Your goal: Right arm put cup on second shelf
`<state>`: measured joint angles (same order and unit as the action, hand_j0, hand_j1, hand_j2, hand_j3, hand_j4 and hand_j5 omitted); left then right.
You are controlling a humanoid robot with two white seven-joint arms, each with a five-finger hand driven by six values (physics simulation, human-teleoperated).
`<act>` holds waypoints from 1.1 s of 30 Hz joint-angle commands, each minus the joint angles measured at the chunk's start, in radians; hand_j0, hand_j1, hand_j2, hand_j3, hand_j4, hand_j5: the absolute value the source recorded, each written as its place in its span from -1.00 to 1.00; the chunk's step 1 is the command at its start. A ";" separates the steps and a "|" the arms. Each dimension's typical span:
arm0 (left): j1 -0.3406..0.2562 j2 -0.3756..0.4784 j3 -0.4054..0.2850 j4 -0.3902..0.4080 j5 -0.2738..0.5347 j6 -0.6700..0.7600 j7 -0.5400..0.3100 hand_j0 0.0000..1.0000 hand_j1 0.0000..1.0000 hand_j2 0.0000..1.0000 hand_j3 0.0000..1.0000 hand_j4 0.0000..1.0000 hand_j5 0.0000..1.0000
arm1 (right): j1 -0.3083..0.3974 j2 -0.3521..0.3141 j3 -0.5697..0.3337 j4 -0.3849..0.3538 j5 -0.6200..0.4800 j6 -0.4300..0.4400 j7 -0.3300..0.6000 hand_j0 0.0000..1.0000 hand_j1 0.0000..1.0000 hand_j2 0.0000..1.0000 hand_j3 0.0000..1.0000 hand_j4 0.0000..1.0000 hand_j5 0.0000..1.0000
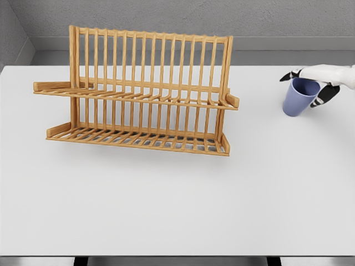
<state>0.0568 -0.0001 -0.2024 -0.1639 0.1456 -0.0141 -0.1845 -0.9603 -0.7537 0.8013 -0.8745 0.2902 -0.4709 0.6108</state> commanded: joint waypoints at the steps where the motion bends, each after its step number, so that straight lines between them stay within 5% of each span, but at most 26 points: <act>1: 0.000 0.000 0.000 0.000 0.000 0.000 0.000 1.00 1.00 1.00 1.00 1.00 1.00 | 0.000 -0.001 0.002 0.000 -0.003 -0.002 0.000 0.50 0.50 0.50 0.50 0.50 0.50; 7: 0.000 0.000 0.000 0.000 0.000 0.000 -0.001 1.00 1.00 1.00 1.00 1.00 1.00 | -0.003 -0.001 0.002 -0.008 -0.003 -0.005 0.000 0.35 0.35 0.35 0.35 0.35 0.35; 18: 0.000 0.000 0.000 0.000 0.000 0.000 0.000 1.00 1.00 1.00 1.00 1.00 1.00 | -0.023 -0.018 -0.010 -0.047 0.000 -0.009 0.000 0.35 0.35 0.35 0.35 0.35 0.35; 33: 0.000 0.000 0.000 0.000 0.000 0.000 0.000 1.00 1.00 1.00 1.00 1.00 1.00 | -0.012 -0.147 -0.085 -0.293 -0.002 -0.011 0.000 0.35 0.35 0.35 0.35 0.35 0.35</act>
<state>0.0568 -0.0001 -0.2024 -0.1641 0.1456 -0.0138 -0.1844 -0.9680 -0.8807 0.7322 -1.1379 0.2931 -0.4843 0.6116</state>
